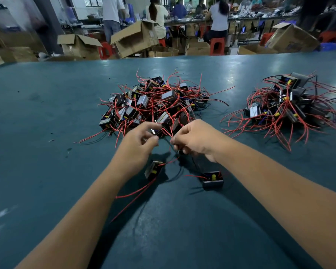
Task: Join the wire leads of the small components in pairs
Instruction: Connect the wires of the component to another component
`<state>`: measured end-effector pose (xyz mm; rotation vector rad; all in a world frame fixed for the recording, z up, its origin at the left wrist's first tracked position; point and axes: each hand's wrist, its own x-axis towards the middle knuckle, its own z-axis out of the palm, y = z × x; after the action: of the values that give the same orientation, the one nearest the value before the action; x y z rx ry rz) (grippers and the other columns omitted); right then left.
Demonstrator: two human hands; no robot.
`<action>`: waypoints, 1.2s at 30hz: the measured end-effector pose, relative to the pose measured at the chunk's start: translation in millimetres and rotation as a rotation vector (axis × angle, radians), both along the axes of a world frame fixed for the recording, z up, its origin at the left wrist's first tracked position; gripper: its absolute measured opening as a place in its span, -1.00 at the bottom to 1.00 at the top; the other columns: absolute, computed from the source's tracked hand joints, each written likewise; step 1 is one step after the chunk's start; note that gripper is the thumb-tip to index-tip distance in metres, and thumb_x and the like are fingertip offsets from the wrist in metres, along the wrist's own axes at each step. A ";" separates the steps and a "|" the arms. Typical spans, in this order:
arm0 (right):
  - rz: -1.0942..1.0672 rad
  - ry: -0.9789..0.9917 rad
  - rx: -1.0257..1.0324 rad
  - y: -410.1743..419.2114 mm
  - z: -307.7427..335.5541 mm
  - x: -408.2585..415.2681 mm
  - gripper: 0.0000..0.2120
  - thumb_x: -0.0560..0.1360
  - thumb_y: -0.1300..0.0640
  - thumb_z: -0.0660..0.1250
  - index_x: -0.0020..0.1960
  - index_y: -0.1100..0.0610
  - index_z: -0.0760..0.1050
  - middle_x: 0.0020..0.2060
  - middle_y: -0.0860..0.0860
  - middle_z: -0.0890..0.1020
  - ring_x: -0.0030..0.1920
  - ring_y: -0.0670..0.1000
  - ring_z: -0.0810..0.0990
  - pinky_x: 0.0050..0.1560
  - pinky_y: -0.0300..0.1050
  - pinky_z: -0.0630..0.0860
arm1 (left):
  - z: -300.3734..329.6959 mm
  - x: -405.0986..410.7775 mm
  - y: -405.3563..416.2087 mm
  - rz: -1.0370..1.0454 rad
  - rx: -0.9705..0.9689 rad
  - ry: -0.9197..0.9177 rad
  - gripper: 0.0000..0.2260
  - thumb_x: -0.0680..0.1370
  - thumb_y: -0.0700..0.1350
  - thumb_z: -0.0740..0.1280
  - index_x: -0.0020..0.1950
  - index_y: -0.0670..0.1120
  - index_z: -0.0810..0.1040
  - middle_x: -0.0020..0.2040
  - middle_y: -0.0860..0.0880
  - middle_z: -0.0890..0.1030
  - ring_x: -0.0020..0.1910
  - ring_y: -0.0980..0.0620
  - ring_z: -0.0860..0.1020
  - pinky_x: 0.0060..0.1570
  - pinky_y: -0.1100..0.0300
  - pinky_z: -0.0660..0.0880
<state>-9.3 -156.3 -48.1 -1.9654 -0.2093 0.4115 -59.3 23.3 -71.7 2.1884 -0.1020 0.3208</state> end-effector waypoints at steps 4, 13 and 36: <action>0.036 -0.045 -0.041 -1.9 -1.8 -2.2 -0.88 0.52 0.28 0.38 -0.16 0.23 0.67 -0.42 0.02 0.65 -0.54 -0.13 0.47 -0.59 -0.37 0.29 | -9.5 7.8 -11.4 -0.072 0.265 -0.136 -0.73 0.61 -0.24 0.34 0.28 -0.02 0.59 0.02 0.08 0.61 -0.16 0.27 0.50 -0.10 0.44 0.41; -0.012 -0.061 -0.040 -3.7 -8.4 -2.4 -0.85 0.48 0.29 0.40 -0.27 0.23 0.66 -0.37 0.12 0.69 -0.46 -0.05 0.56 -0.55 -0.31 0.36 | -5.1 12.7 -5.5 -0.077 0.382 -0.243 -0.95 0.55 -0.25 0.42 0.00 -0.16 0.64 -0.11 -0.01 0.63 -0.13 0.05 0.53 -0.03 0.06 0.51; 0.024 0.257 0.448 -18.3 13.7 -16.2 -0.86 0.57 0.33 0.30 -0.18 0.32 0.49 -0.36 0.19 0.67 -0.41 0.03 0.66 -0.44 -0.26 0.58 | 27.0 4.8 30.1 0.201 -0.088 -0.167 -0.75 0.53 -0.36 0.24 -0.12 -0.01 0.55 -0.23 -0.01 0.67 -0.31 0.03 0.61 -0.28 0.21 0.51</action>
<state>-25.5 -174.5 -34.4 -1.4570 -0.1450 0.5748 -54.5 53.3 -44.7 2.0853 0.0396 0.6100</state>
